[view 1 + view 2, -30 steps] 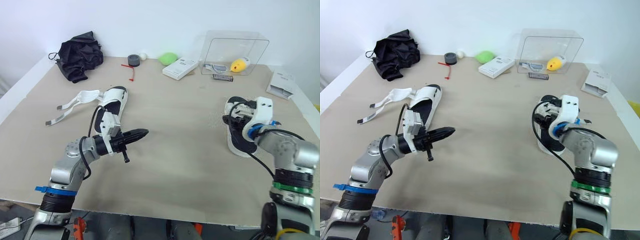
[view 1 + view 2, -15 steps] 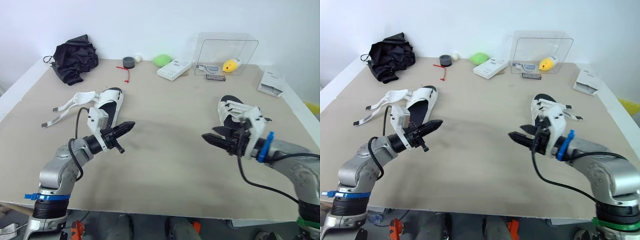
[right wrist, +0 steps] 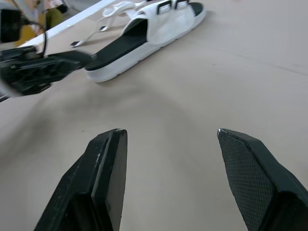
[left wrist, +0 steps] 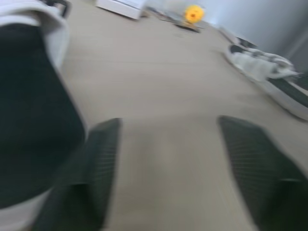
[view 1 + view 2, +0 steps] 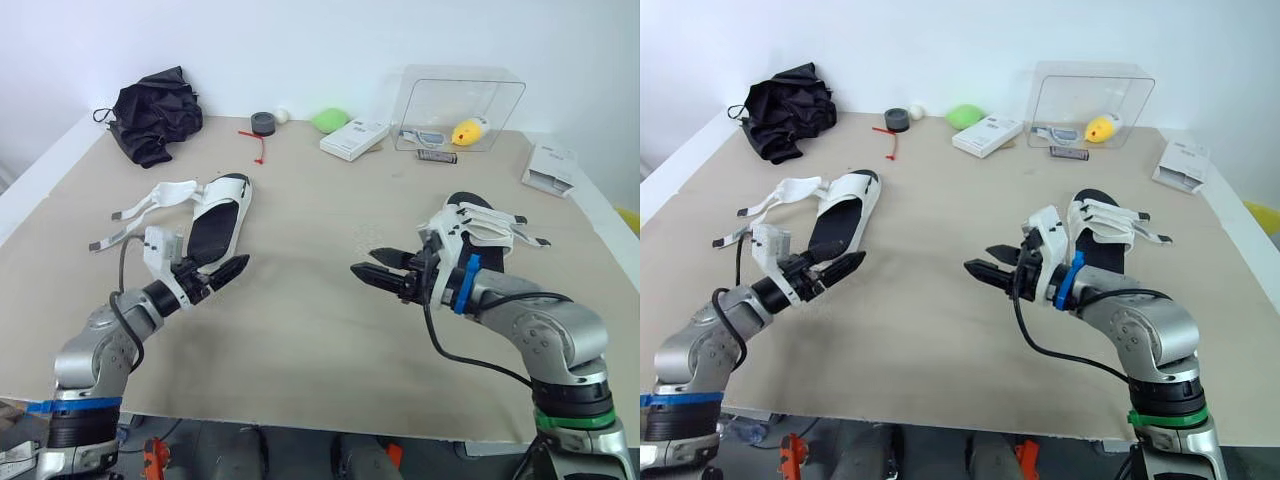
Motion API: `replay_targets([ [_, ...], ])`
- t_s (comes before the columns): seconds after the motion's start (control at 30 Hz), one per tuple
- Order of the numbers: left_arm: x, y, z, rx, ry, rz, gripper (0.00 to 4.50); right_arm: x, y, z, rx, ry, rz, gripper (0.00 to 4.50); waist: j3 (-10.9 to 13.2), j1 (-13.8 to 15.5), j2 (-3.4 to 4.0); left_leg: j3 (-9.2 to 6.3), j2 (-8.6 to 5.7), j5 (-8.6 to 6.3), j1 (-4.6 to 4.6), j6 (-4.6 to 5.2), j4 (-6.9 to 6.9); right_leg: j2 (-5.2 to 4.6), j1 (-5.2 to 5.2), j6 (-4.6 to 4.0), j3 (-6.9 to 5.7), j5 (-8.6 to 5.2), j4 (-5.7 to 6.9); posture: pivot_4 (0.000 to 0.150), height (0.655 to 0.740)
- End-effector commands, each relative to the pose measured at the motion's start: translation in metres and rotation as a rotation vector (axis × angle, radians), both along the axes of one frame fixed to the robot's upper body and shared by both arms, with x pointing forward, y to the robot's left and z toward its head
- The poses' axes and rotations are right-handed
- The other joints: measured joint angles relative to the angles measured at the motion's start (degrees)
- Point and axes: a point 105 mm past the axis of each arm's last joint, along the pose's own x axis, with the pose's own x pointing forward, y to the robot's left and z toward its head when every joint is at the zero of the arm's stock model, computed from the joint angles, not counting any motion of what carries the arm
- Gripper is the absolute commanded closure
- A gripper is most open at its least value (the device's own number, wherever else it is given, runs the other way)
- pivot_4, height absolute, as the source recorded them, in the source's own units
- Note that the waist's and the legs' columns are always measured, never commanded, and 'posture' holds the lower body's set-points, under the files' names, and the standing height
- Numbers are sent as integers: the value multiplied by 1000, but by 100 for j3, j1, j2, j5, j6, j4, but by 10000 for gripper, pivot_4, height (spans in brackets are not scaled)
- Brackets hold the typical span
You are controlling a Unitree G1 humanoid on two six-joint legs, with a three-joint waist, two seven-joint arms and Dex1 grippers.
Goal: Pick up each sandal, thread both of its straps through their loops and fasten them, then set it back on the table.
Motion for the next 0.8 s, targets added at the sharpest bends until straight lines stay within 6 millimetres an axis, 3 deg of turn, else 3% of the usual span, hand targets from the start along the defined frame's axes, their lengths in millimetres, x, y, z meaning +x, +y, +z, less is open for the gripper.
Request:
replay_targets([
  [0.03, 20, 2, 9, 5, -4, 96, 1606, -13, 12, 21, 28, -88, 69, 12581, 0, -1, -1, -1, -1, 0, 0, 0, 1, 0, 0, 1, -1, 0, 0, 1500, 7400],
  [0.17, 48, 0, 12, 55, 30, 183, 1606, -26, 22, 24, 22, -131, 116, 12581, -1, -6, -5, 1, -2, -1, -2, -2, 1, 0, 0, -5, 2, 6, -1, 1500, 7400],
  [0.4, 87, -1, -5, 166, 159, 287, 1606, -45, 43, 39, 42, -270, 165, 12581, -1, -9, -14, -4, -4, -2, -5, -3, 0, 3, -2, -21, -2, 15, 0, 1500, 7400],
  [0.8, 118, -30, -8, 225, 189, 242, 1606, -44, 52, 53, 43, -374, 120, 12581, -3, 6, -17, -8, -10, 7, -3, -16, 1, -2, 2, 1, -9, 8, 0, 1500, 7400],
])
